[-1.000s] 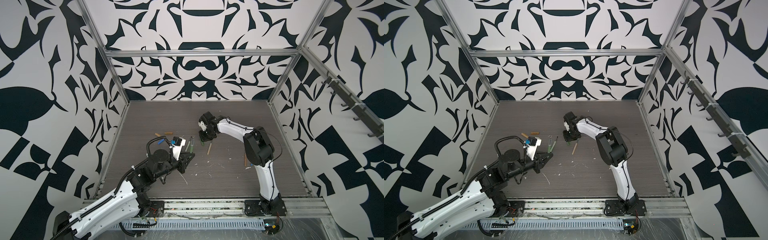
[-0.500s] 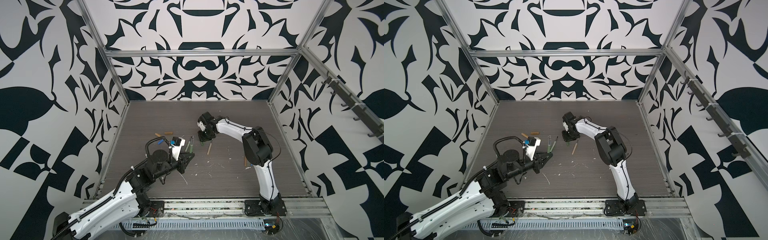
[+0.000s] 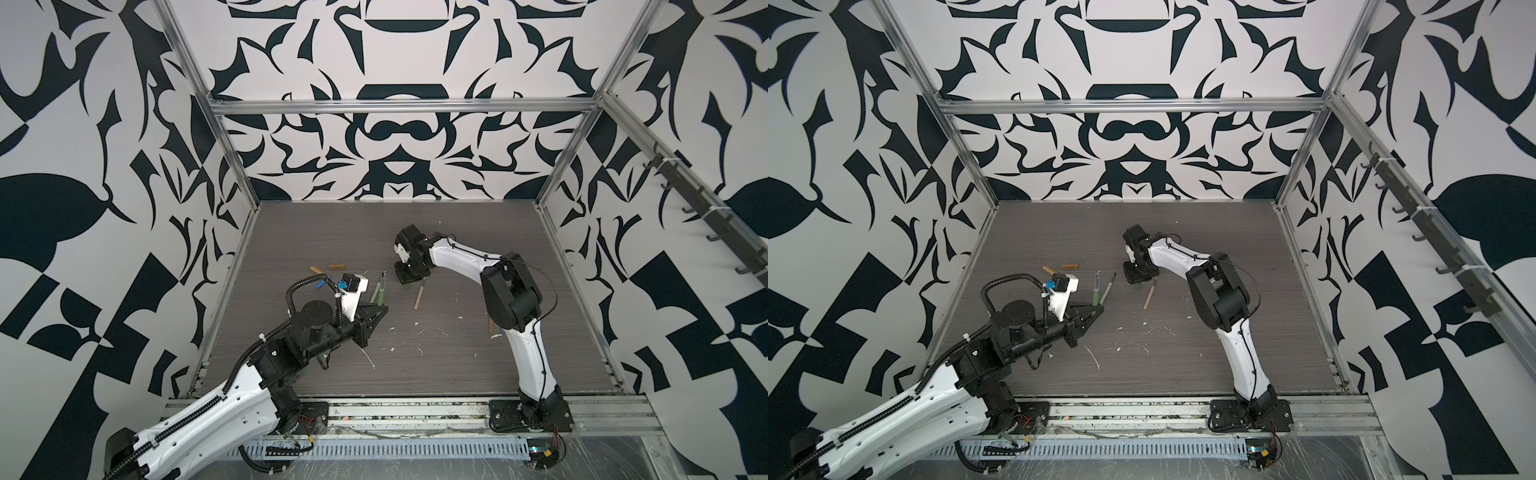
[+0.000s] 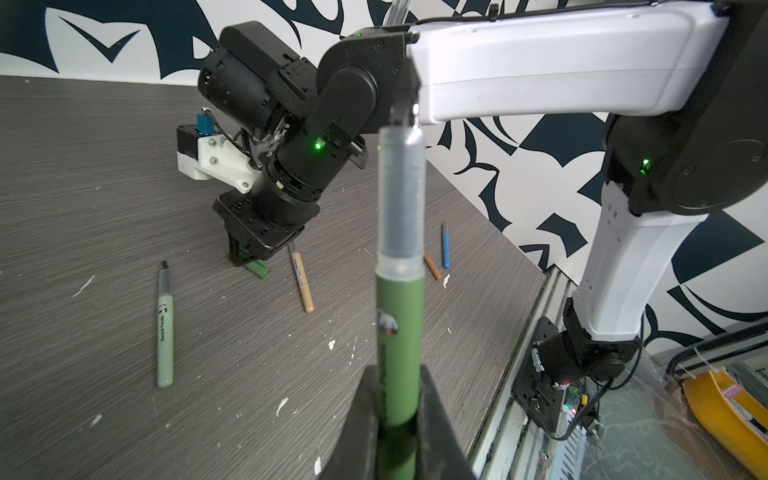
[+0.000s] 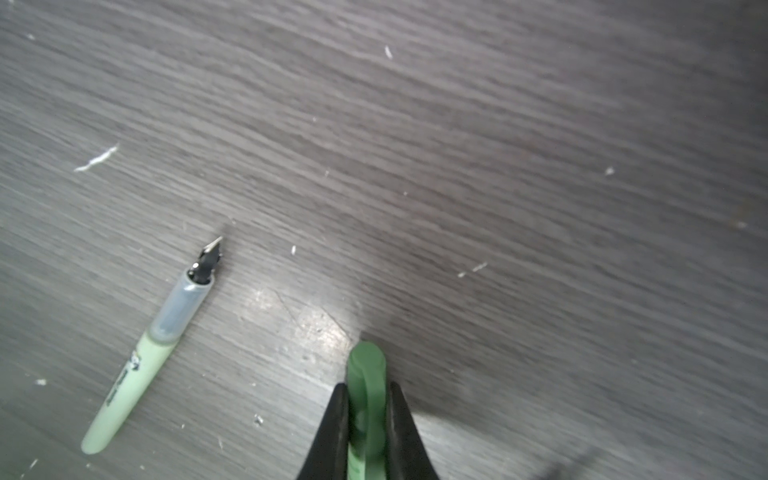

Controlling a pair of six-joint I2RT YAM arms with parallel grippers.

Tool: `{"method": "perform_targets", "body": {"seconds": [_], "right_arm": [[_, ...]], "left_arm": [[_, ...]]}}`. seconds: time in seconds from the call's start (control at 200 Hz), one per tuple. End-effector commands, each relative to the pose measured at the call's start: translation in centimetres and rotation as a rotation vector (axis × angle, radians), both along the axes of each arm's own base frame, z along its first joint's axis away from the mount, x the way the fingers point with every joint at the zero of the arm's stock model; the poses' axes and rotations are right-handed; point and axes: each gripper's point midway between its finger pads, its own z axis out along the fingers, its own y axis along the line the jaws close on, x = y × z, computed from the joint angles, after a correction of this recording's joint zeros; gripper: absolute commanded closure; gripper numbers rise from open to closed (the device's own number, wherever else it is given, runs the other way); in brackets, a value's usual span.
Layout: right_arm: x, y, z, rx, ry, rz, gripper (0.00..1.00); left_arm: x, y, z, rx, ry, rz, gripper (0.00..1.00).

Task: Insert the pens into the pen caps
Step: 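Swing the right gripper with the cap over the pen tip held by the left gripper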

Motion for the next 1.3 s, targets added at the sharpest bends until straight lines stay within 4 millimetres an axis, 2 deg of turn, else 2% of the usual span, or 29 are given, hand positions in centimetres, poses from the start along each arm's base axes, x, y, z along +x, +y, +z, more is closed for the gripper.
{"method": "perform_targets", "body": {"seconds": [0.0, 0.1, 0.17, 0.265, 0.415, 0.435, 0.47, 0.565, 0.84, 1.065, 1.17, 1.295], "right_arm": [[-0.5, 0.4, 2.5, 0.035, -0.036, -0.004, 0.88], [-0.7, 1.0, 5.9, 0.145, -0.112, -0.006, 0.88], [-1.3, 0.9, 7.7, 0.209, -0.165, -0.021, 0.89], [-2.1, 0.4, 11.4, 0.332, -0.279, -0.048, 0.90], [-4.2, -1.5, 16.4, 0.502, -0.469, -0.087, 0.91], [-4.5, -1.9, 17.8, 0.539, -0.513, -0.093, 0.91], [-5.0, -2.3, 18.6, 0.571, -0.550, -0.103, 0.91], [-6.6, -3.9, 22.7, 0.688, -0.683, -0.121, 0.91], [-10.3, -6.8, 30.8, 0.898, -0.898, -0.127, 0.91], [-12.3, -6.9, 35.4, 1.087, -0.970, -0.081, 0.91], [-12.7, -6.2, 36.0, 1.137, -0.955, -0.058, 0.92], [-13.1, -5.0, 35.8, 1.144, -0.928, -0.017, 0.92]], "left_arm": [[0.2, 0.4, -0.8, 0.008, 0.008, 0.022, 0.99], [0.4, 0.2, -1.0, 0.007, 0.009, 0.026, 0.99], [0.6, 0.0, -1.3, 0.007, 0.013, 0.028, 0.99], [0.8, -0.3, -1.6, 0.007, 0.013, 0.025, 0.99], [1.4, -1.3, -1.4, 0.000, -0.017, 0.010, 1.00], [1.6, -1.5, -1.4, -0.003, -0.024, 0.010, 1.00], [1.8, -1.8, -1.4, -0.013, -0.035, 0.011, 1.00], [2.5, -2.3, -1.0, -0.039, -0.078, 0.018, 1.00], [3.3, -3.9, -0.1, -0.083, -0.215, -0.009, 1.00], [3.1, -5.4, -0.6, -0.072, -0.207, -0.076, 1.00], [3.1, -5.6, -0.3, -0.071, -0.205, -0.088, 1.00], [3.0, -5.8, -0.2, -0.062, -0.202, -0.095, 1.00]]}}
